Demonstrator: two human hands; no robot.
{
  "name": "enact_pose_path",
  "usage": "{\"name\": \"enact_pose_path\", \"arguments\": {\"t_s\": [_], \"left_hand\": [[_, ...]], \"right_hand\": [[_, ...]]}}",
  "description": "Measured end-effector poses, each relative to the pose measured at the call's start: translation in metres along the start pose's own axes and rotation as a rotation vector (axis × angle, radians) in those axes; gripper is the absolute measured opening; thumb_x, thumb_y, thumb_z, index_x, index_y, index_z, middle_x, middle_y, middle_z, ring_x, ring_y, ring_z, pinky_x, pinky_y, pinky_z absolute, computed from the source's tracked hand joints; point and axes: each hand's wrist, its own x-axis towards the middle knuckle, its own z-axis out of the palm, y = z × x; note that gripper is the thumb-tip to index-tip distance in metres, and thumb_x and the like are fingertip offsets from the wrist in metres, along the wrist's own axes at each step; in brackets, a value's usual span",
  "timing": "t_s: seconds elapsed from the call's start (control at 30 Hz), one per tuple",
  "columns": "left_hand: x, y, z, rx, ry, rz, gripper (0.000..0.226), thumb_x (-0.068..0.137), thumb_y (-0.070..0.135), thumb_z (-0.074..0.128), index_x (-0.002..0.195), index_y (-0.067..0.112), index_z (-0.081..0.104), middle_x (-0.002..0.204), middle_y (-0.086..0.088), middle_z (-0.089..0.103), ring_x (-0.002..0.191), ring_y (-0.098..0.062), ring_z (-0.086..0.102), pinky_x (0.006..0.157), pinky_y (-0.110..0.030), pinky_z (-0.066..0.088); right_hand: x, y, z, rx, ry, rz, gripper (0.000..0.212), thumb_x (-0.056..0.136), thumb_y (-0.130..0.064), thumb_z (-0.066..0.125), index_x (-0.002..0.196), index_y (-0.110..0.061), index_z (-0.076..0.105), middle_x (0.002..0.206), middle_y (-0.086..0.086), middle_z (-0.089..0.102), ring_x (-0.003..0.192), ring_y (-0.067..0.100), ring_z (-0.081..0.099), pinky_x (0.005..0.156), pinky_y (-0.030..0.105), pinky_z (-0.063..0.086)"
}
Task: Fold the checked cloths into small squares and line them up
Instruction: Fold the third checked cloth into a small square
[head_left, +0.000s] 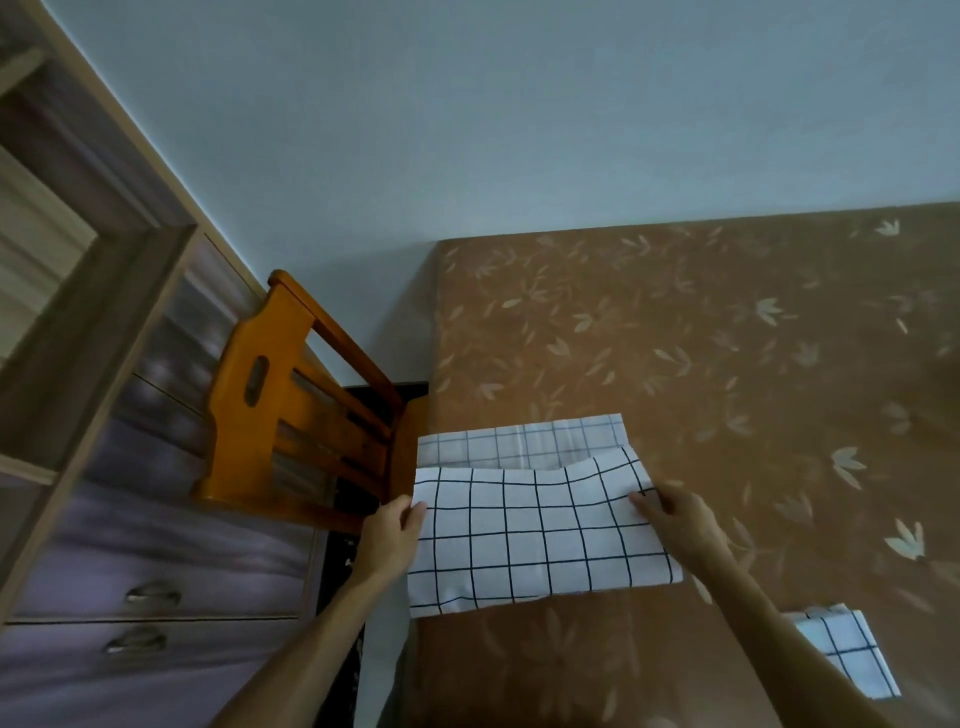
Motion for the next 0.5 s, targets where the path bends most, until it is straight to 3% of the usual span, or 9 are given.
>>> {"name": "enact_pose_path", "arguments": {"t_s": [0.2,0.3,0.5], "left_hand": [[0.029,-0.003,0.009,-0.023,0.014,-0.060,0.030,0.100,0.028,0.055,0.075,0.011,0.057,0.064,-0.005,0.056,0.055,-0.011,0.050,0.051,-0.022,0.035],[0.042,-0.002,0.010,-0.011,0.000,-0.076,0.025,0.100,0.029,0.057,0.081,0.012,0.061,0.070,-0.004,0.061,0.061,-0.012,0.056,0.055,-0.021,0.041],[0.064,-0.003,0.009,0.061,0.034,-0.105,0.024,0.097,0.034,0.061,0.079,0.018,0.060,0.068,0.005,0.059,0.061,-0.007,0.056,0.053,-0.019,0.034]], "right_hand": [[0.045,-0.010,0.021,-0.128,0.018,0.089,0.029,0.095,-0.039,0.057,0.082,-0.015,0.066,0.069,0.002,0.063,0.068,0.024,0.059,0.059,0.030,0.039],[0.063,-0.013,0.025,-0.147,0.049,0.125,0.032,0.094,-0.040,0.058,0.078,-0.013,0.063,0.067,0.003,0.061,0.071,0.028,0.059,0.064,0.033,0.044],[0.080,-0.018,0.028,-0.167,0.104,0.143,0.030,0.092,-0.042,0.061,0.083,-0.015,0.065,0.069,0.002,0.063,0.072,0.025,0.060,0.066,0.036,0.051]]}}
